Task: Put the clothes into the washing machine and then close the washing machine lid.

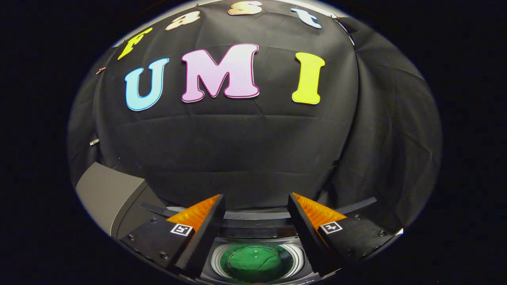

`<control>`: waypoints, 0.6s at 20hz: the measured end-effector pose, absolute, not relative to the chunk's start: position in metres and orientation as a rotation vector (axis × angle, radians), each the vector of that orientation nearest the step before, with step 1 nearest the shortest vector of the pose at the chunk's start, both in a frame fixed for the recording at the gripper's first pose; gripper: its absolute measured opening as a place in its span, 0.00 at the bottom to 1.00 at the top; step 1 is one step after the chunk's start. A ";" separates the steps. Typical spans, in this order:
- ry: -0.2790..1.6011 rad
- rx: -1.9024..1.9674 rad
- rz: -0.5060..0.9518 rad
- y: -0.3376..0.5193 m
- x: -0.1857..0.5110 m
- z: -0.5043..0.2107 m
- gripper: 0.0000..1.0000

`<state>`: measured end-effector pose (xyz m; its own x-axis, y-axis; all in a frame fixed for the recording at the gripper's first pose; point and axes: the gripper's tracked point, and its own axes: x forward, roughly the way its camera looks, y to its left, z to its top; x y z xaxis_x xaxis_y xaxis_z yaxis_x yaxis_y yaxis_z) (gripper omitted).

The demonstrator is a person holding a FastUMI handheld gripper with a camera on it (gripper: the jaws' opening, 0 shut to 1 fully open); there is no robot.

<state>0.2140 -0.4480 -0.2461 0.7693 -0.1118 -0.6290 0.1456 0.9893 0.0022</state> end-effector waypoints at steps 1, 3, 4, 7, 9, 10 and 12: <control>0.679 0.049 -0.138 -0.447 0.207 -0.246 1.00; 0.681 0.051 -0.138 -0.445 0.194 -0.246 1.00; 0.682 0.051 -0.139 -0.443 0.188 -0.247 1.00; 0.705 0.058 -0.140 -0.439 0.168 -0.250 1.00; 0.733 0.074 -0.133 -0.436 0.151 -0.256 1.00; 0.749 0.088 -0.134 -0.435 0.144 -0.259 1.00; 0.798 0.097 -0.132 -0.430 0.125 -0.273 0.99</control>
